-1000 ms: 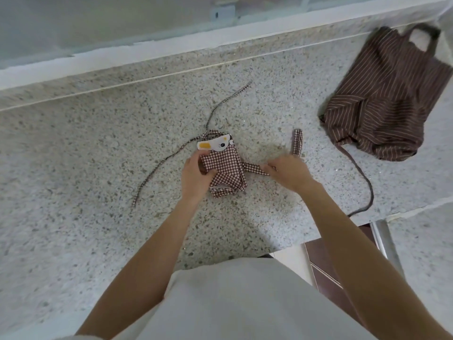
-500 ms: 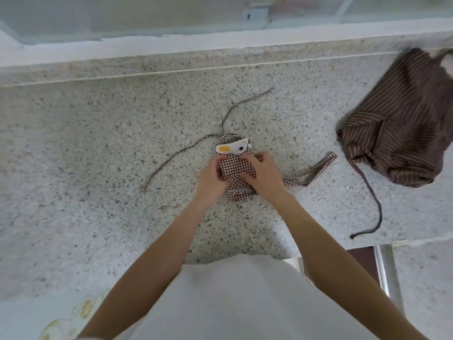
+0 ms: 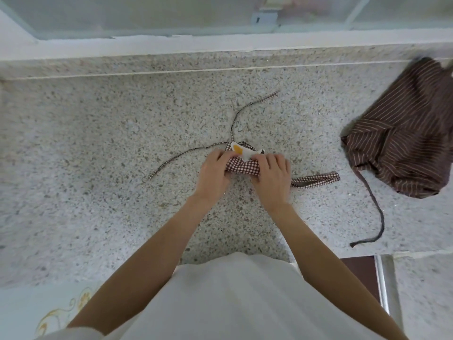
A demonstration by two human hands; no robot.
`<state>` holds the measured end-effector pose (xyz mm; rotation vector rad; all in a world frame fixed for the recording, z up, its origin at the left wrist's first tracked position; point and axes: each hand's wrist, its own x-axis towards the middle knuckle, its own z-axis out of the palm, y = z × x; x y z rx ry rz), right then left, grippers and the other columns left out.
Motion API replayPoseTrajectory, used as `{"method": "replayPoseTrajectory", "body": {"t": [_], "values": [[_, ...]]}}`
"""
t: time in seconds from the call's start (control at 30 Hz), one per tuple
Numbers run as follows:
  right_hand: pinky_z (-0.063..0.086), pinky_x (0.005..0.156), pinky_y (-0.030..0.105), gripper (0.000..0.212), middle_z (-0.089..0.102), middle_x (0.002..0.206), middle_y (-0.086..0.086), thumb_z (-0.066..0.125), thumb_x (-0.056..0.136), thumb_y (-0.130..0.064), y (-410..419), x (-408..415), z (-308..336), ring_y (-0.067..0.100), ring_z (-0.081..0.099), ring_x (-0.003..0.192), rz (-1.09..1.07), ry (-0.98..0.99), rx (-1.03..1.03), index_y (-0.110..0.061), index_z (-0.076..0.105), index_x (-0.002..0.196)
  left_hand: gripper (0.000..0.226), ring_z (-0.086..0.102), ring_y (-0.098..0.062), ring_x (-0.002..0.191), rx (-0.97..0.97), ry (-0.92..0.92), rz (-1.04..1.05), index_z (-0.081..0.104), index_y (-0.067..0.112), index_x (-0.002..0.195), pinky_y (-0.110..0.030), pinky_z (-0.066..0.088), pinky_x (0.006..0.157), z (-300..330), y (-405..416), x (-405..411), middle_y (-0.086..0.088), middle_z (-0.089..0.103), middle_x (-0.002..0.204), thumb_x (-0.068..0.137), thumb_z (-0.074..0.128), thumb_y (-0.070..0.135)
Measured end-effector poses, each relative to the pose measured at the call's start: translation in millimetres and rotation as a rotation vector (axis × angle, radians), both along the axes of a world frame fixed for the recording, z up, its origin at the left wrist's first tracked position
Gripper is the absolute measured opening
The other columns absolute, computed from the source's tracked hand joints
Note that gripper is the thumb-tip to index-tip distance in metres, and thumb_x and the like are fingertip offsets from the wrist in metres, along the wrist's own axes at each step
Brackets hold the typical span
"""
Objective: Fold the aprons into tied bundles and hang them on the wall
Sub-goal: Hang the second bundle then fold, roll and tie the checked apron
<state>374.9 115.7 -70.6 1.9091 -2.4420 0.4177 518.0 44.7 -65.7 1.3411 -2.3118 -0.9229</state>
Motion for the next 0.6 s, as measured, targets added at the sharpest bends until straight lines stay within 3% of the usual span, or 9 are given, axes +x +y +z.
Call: {"method": "replayPoseTrajectory", "body": {"t": [0.13,0.23,0.3,0.37,0.43,0.5,0.6], "values": [[0.033,0.088,0.037,0.036,0.059,0.106,0.010,0.081,0.067,-0.029,15,-8,-9,0.026,0.043,0.103,0.064,0.030,-0.036,-0.015,0.067,0.097,0.042,0.048,-0.028,0.115,-0.197,-0.102,-0.078,0.068,0.017,0.105,-0.042,0.044,0.091,-15,6,15,-0.007,0.052,0.128,0.066,0.078,0.011],[0.034,0.099,0.041,0.028,0.060,0.122,0.006,0.074,0.072,-0.024,28,-17,-17,0.025,0.044,0.121,0.188,-0.030,-0.041,-0.017,0.068,0.099,0.039,0.058,-0.020,0.109,-0.261,-0.113,-0.198,0.067,0.018,0.103,-0.032,0.034,0.098,-28,12,23,0.000,0.065,0.112,0.066,0.079,0.017],[0.033,0.104,0.041,0.023,0.065,0.117,0.002,0.066,0.077,-0.024,29,-22,-15,0.022,0.048,0.122,0.246,-0.121,-0.025,-0.015,0.069,0.098,0.032,0.064,-0.020,0.096,-0.205,-0.090,-0.212,0.067,0.017,0.102,-0.029,0.035,0.095,-29,13,25,0.001,0.069,0.101,0.072,0.076,0.023],[0.041,0.098,0.040,0.022,0.069,0.104,0.001,0.064,0.082,-0.026,26,-21,-1,0.020,0.059,0.107,0.170,-0.356,0.041,-0.012,0.069,0.099,0.025,0.064,-0.016,0.087,0.088,0.052,-0.097,0.065,0.016,0.104,-0.026,0.044,0.085,-19,13,24,0.003,0.068,0.096,0.082,0.069,0.025],[0.048,0.076,0.028,0.019,0.066,0.087,-0.003,0.067,0.085,-0.024,18,-20,21,0.014,0.061,0.081,0.016,-0.647,0.136,-0.010,0.065,0.098,0.024,0.060,-0.010,0.089,0.407,0.210,0.108,0.060,0.015,0.108,-0.015,0.047,0.077,1,7,19,0.007,0.064,0.099,0.088,0.062,0.027],[0.040,0.062,0.014,0.015,0.059,0.077,-0.012,0.064,0.088,-0.027,10,-19,39,0.005,0.054,0.067,-0.056,-0.772,0.187,-0.015,0.058,0.095,0.026,0.058,-0.006,0.095,0.622,0.371,0.282,0.056,0.015,0.113,-0.008,0.045,0.077,21,3,13,0.009,0.061,0.105,0.094,0.050,0.031],[0.050,0.075,0.027,0.024,0.067,0.093,0.002,0.061,0.089,-0.031,-3,-19,60,0.016,0.063,0.083,-0.230,-1.049,0.221,-0.010,0.062,0.102,0.049,0.054,-0.013,0.111,0.993,0.731,0.369,0.046,0.012,0.130,-0.025,0.044,0.095,37,-7,4,0.000,0.056,0.121,0.101,0.019,0.041]]}}
